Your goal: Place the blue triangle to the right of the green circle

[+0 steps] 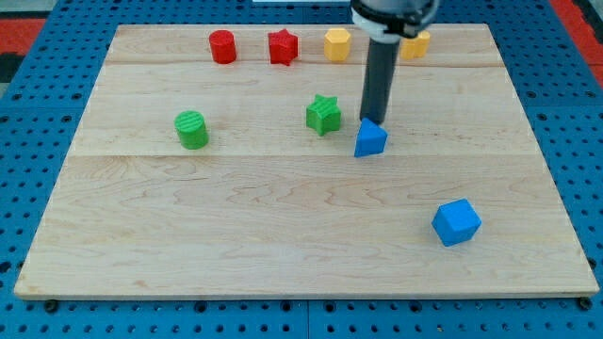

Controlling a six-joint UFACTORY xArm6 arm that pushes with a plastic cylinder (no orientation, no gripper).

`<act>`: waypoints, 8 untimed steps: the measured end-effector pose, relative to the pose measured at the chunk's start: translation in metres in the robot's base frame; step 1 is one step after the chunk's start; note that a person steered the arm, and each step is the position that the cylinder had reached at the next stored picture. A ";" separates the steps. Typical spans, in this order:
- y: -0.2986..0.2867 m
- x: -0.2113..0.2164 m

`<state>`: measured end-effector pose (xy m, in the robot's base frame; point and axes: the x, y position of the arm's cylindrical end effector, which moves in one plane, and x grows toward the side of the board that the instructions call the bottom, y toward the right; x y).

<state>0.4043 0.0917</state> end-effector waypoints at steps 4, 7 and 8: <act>-0.130 0.030; -0.171 -0.011; -0.211 -0.028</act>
